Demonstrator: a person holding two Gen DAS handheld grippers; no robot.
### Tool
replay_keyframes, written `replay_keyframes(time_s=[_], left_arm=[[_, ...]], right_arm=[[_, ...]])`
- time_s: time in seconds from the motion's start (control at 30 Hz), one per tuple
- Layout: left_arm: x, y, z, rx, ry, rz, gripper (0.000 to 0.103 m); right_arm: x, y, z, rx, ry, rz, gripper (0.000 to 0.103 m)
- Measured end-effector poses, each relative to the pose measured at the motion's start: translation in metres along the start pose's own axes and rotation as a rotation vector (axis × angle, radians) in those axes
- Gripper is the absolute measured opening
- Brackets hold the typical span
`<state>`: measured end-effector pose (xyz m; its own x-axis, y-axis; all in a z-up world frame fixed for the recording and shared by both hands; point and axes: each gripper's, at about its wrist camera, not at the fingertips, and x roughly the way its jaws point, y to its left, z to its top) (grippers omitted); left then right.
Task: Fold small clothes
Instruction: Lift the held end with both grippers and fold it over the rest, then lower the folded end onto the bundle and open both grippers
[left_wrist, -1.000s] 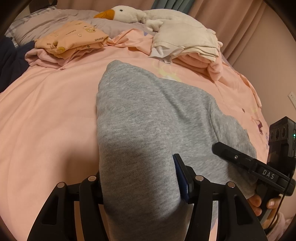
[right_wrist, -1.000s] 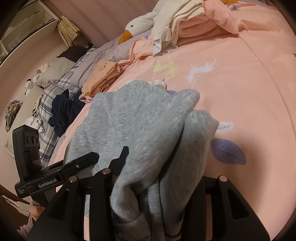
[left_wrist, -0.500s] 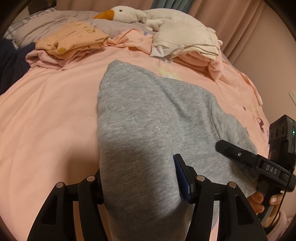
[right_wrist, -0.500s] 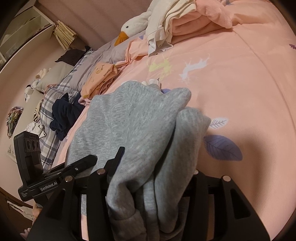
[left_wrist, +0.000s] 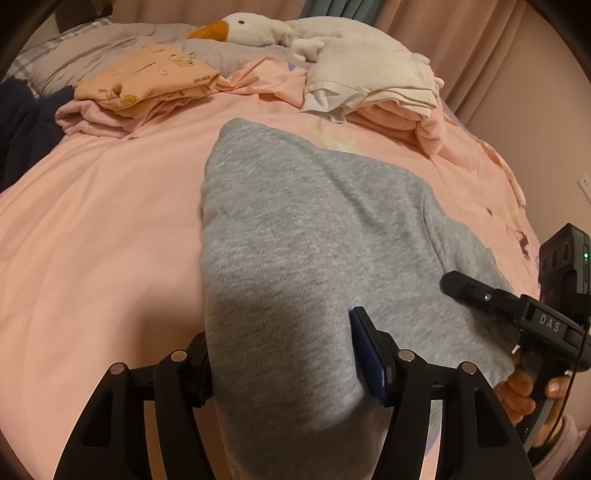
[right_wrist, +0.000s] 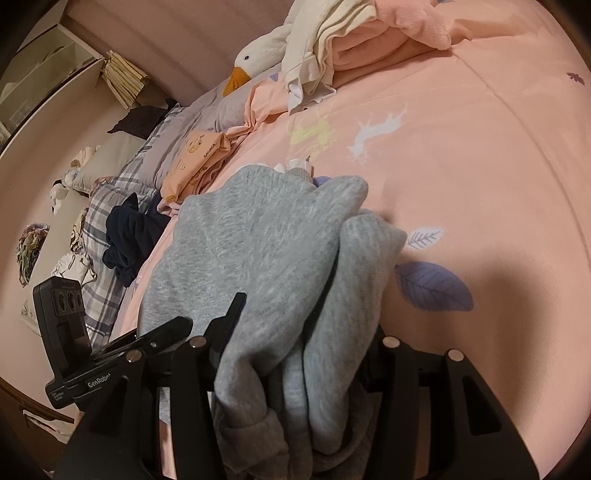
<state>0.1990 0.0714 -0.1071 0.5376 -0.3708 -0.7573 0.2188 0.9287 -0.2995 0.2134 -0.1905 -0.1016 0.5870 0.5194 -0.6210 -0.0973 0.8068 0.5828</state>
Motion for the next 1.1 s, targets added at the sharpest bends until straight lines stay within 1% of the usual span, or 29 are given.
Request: replay_keyframes(time_s=[0.5,1.1], left_arm=[[-0.005,-0.001,-0.005,0.004,-0.002,0.014,0.063],[-0.011,0.001,-0.014,0.009,0.001,0.028,0.064]], right_arm=[[-0.01,-0.011,-0.002,0.04,-0.018,-0.004,0.052],[-0.014,-0.013,-0.005,0.049,-0.027,-0.015,0.051]])
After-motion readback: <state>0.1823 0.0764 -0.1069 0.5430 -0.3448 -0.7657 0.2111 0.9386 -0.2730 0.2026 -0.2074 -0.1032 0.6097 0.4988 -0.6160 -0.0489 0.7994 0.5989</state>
